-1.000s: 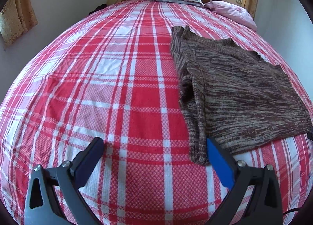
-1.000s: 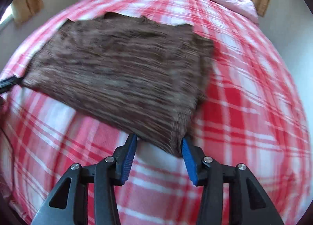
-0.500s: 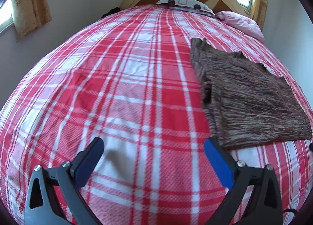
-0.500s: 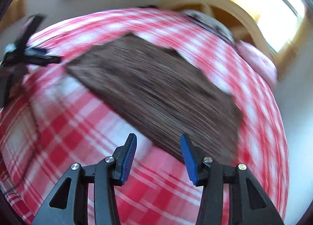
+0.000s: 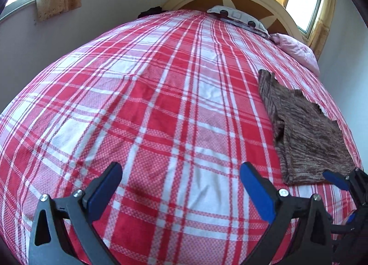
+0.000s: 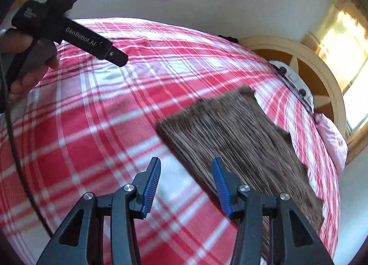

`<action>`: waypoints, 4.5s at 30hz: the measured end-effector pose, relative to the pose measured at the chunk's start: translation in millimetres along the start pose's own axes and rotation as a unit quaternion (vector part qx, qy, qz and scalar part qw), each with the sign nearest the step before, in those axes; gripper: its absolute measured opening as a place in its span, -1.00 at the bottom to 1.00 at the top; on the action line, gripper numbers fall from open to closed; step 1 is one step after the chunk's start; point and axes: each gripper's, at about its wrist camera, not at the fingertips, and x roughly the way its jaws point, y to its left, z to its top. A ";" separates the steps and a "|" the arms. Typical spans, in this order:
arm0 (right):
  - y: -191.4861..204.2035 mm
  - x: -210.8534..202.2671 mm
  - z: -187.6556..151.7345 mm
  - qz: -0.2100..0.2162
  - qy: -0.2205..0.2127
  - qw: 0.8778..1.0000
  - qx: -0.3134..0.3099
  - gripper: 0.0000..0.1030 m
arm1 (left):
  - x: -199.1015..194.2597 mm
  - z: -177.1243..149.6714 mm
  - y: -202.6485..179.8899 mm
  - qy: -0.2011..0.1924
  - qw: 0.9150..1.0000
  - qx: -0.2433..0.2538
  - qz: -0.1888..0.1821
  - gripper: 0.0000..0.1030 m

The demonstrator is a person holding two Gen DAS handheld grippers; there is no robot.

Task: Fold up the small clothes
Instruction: 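Grasp the sweater side edge with the right gripper while the left gripper grasps beside it, then lift the side edge with both grippers and fold it over the rest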

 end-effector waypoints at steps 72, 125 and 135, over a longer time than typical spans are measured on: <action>-76.2 -8.6 -15.4 0.065 -0.083 0.971 0.215 -0.85 | 94.8 141.8 -167.5 0.031 0.974 0.044 -0.220 -0.85; -225.8 -108.3 -306.6 0.071 -0.045 0.836 0.542 -0.92 | 93.2 34.6 -515.7 0.096 0.927 0.223 -0.287 -0.82; -238.3 -132.7 -318.7 -0.012 -0.043 0.837 0.545 -0.30 | 22.2 22.4 -435.0 -0.002 0.930 0.266 -0.252 0.34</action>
